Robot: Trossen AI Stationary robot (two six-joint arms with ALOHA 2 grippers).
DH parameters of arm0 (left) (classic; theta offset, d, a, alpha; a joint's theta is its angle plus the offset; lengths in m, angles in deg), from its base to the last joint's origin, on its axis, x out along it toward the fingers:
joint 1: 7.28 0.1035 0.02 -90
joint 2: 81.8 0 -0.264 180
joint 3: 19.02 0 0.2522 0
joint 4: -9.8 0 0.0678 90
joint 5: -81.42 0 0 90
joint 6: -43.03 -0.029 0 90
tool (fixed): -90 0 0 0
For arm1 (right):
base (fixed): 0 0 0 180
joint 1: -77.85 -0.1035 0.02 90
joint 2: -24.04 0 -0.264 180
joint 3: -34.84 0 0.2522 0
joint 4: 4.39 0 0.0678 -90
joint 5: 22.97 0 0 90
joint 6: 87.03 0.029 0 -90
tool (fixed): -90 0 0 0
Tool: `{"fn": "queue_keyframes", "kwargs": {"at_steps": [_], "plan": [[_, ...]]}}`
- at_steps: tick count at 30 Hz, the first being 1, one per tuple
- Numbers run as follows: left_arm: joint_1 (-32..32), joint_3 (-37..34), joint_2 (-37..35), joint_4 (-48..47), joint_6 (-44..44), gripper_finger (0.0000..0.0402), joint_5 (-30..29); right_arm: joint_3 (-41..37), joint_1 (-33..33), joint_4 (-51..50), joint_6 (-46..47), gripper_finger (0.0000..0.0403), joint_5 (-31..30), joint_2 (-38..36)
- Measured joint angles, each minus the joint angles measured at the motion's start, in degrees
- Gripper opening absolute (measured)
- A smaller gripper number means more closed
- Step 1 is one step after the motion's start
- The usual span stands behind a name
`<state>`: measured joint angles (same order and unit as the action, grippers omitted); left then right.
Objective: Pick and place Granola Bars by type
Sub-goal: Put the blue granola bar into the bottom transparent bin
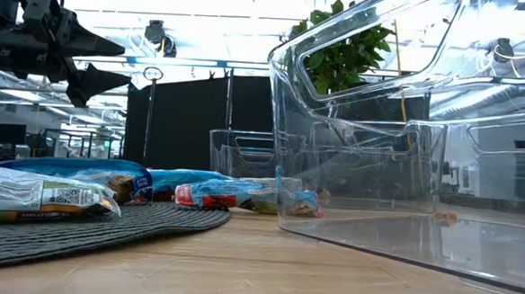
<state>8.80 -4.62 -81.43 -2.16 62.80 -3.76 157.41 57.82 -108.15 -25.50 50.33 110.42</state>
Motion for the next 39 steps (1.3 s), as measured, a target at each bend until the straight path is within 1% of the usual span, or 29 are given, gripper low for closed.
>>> {"fn": "queue_keyframes", "kwargs": {"at_steps": [6, 10, 17, 28, 39], "plan": [[0.02, 0.0, -0.02, 0.02, 0.0, 0.031, 0.0, -1.52, -4.18, 0.15, 4.61, 0.0, -1.29, 1.54], [0.01, 0.0, -0.01, 0.04, 0.0, 0.031, 0.02, -5.65, -6.69, -0.1, 9.38, 0.0, -1.02, 1.5], [0.0, 0.0, 0.0, 0.04, -0.02, 0.031, 0.02, -12.64, -9.3, 0.6, 15.38, 0.0, 1.84, 1.49], [0.0, 0.0, 0.0, 0.07, -0.02, 0.031, 0.0, -23.14, -11.61, 13.54, 17.62, 0.0, 6.07, 1.48], [0.0, 0.0, 0.0, 0.09, 0.0, 0.031, 0.0, -33.14, -11.64, 20.9, 17.84, 0.0, 9.47, 1.49]]}}
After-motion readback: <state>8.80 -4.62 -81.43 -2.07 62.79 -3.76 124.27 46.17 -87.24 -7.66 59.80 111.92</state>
